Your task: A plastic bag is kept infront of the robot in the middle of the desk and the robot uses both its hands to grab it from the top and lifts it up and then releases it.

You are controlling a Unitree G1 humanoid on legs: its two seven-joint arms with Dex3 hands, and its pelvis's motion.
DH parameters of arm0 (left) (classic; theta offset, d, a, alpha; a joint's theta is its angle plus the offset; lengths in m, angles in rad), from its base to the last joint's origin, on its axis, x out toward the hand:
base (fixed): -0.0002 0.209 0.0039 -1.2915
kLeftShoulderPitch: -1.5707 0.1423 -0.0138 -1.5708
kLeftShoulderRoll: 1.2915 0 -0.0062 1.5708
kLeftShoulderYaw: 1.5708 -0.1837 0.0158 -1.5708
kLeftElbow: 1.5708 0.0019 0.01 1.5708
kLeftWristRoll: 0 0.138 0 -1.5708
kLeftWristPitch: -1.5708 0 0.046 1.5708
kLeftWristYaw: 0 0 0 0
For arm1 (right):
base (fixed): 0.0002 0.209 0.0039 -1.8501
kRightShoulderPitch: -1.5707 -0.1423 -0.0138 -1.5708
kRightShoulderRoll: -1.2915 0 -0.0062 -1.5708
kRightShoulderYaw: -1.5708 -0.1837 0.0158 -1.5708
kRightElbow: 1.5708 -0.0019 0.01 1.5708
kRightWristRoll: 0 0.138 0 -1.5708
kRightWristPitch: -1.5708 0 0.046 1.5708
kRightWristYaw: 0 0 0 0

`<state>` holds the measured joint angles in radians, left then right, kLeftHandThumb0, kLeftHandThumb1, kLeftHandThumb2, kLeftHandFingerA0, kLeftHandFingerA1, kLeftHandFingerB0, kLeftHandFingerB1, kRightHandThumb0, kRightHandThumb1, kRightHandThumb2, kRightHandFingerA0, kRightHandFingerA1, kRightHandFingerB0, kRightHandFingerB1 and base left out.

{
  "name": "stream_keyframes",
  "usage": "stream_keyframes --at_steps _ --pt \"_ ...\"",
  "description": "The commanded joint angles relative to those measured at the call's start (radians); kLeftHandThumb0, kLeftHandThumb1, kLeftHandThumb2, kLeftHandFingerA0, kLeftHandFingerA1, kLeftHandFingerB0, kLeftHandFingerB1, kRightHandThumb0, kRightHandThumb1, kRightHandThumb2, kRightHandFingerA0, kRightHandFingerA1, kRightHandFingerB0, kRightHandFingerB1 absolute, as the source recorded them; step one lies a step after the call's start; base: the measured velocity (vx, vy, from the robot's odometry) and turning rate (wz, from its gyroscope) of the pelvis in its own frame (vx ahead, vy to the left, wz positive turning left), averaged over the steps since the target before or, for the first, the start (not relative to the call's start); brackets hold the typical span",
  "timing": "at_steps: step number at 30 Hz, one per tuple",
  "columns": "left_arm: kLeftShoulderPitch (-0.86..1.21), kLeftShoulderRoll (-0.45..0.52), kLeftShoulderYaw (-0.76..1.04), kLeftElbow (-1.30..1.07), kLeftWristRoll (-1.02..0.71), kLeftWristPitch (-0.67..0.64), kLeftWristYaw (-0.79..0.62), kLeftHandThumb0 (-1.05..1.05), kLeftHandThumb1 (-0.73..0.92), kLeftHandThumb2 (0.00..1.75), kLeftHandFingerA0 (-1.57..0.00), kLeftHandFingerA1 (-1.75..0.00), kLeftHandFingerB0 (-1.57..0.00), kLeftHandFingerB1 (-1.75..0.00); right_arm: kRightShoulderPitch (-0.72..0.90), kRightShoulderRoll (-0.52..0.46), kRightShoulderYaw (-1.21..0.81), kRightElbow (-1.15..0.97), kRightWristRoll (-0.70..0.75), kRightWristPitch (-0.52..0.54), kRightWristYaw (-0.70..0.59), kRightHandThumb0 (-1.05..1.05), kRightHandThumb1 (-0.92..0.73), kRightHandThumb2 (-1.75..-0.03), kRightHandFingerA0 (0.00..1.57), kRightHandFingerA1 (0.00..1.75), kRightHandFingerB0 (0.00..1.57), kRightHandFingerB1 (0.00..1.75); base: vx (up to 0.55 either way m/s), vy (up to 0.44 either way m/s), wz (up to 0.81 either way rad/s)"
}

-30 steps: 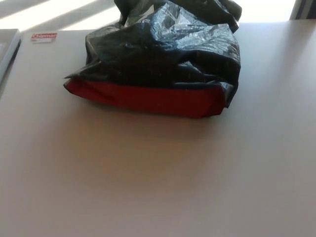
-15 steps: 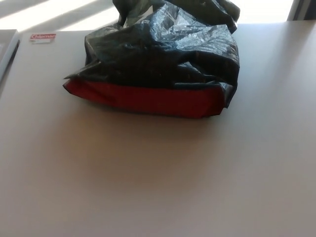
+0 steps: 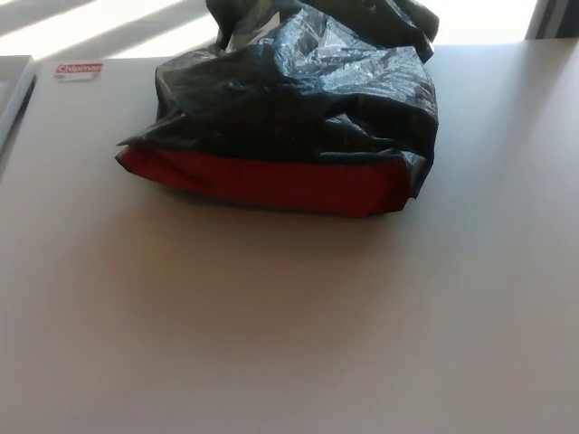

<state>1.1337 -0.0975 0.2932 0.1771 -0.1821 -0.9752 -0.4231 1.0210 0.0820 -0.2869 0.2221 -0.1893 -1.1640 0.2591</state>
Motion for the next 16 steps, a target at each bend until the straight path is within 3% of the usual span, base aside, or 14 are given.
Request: stream_keyframes --at_steps 1,4,6,7,8,9,10,12,13,16 --pt "0.05 0.145 -0.047 0.14 -0.031 -0.392 -0.072 -0.75 0.78 1.15 -0.03 -0.42 -0.03 -0.26 0.073 0.013 -0.026 0.058 -0.148 -0.45 -0.099 -0.34 -0.79 -0.64 0.36 0.51 0.31 0.44 0.0 0.0 0.0" --pt "0.038 0.156 -0.093 0.161 -0.072 -0.438 -0.059 -0.74 0.74 1.11 -0.1 -0.51 0.0 -0.31 0.072 0.016 -0.018 0.058 -0.153 -0.45 -0.109 -0.36 -0.8 -0.62 0.37 0.52 0.31 0.44 0.0 0.0 0.0" --pt "0.034 0.141 -0.068 0.177 -0.015 -0.466 -0.036 -0.69 0.76 1.16 -0.06 -0.46 0.0 -0.27 0.088 0.018 -0.042 0.049 -0.168 -0.45 -0.113 -0.32 -0.81 -0.63 0.39 0.52 0.32 0.43 0.0 0.0 0.0" --pt "0.034 0.149 -0.068 0.177 0.0 -0.458 -0.038 -0.68 0.92 0.75 -0.13 -0.43 -0.04 -0.21 0.09 0.009 -0.044 0.051 -0.172 -0.45 -0.118 -0.31 -0.81 -0.63 0.36 0.51 0.31 0.43 0.0 0.0 0.0" --pt "0.021 0.152 -0.079 0.195 -0.005 -0.479 -0.033 -0.68 0.92 0.75 -0.13 -0.43 -0.04 -0.21 0.093 0.004 -0.044 0.05 -0.177 -0.45 -0.121 -0.31 -0.81 -0.63 0.36 0.51 0.31 0.43 0.0 0.0 0.0" --pt "0.006 0.172 -0.153 0.222 -0.072 -0.507 -0.033 -0.67 0.74 1.02 -0.08 -0.51 -0.04 -0.3 0.091 -0.002 -0.03 0.051 -0.173 -0.45 -0.124 -0.32 -0.54 -0.97 0.32 0.61 0.22 0.54 0.0 0.0 0.0" --pt "-0.015 0.185 -0.189 0.273 -0.091 -0.534 -0.035 -0.66 0.92 0.71 -0.1 -0.42 0.0 -0.21 0.091 -0.012 -0.03 0.05 -0.184 -0.45 -0.13 -0.33 -0.81 -0.63 0.33 0.5 0.27 0.42 0.0 0.0 0.0" --pt "-0.044 0.202 -0.211 0.35 -0.082 -0.559 -0.034 -0.66 0.92 0.7 -0.08 -0.41 0.0 -0.26 0.088 -0.028 -0.031 0.059 -0.204 -0.45 -0.143 -0.34 -0.83 -0.64 0.33 0.5 0.28 0.42 0.0 0.0 0.0" --pt "-0.072 0.203 -0.2 0.404 -0.061 -0.598 -0.023 -0.65 0.92 0.7 -0.1 -0.41 0.0 -0.26 0.073 -0.031 -0.027 0.083 -0.207 -0.45 -0.156 -0.38 -0.62 -1.02 0.32 0.61 0.19 0.52 0.0 0.0 0.0" --pt "-0.116 0.19 -0.164 0.459 -0.03 -0.637 -0.019 -0.63 0.92 0.71 -0.12 -0.42 -0.03 -0.21 0.04 -0.036 -0.031 0.122 -0.227 -0.45 -0.178 -0.41 -0.64 -1.04 0.33 0.61 0.2 0.52 0.0 0.0 0.0"
